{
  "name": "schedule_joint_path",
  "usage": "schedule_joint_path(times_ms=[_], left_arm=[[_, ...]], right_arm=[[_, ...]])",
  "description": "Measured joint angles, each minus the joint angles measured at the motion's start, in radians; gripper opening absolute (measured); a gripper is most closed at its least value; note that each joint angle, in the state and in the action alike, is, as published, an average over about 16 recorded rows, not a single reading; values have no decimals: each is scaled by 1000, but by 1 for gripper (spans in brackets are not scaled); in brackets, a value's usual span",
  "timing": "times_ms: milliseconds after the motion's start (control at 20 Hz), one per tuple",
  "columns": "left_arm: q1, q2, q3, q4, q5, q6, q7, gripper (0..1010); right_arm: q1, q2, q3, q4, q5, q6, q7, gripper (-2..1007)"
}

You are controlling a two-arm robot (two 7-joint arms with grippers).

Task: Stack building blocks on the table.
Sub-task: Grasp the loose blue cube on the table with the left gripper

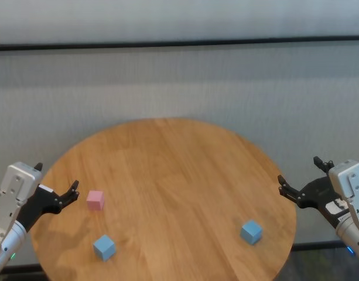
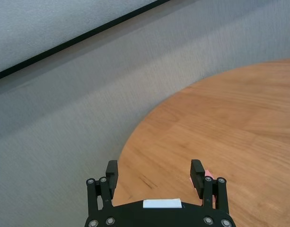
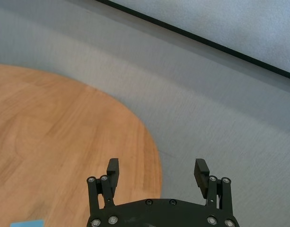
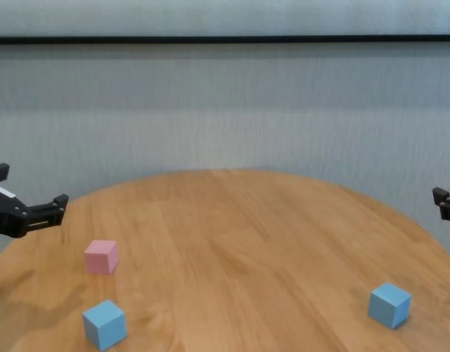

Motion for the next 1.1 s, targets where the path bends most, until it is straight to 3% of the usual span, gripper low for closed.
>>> schedule_joint_path(times_ms=[600, 850, 1100], left_arm=[[0, 3, 1, -1, -2, 0, -18, 1002], [1, 23, 0, -9, -36, 16, -98, 1002], [1, 52, -7, -20, -109, 58, -232, 1003]], right_arm=[[0, 0, 0, 0, 0, 0, 0, 1000], [0, 0, 0, 0, 0, 0, 0, 1001], [0, 0, 0, 0, 0, 0, 0, 1001]])
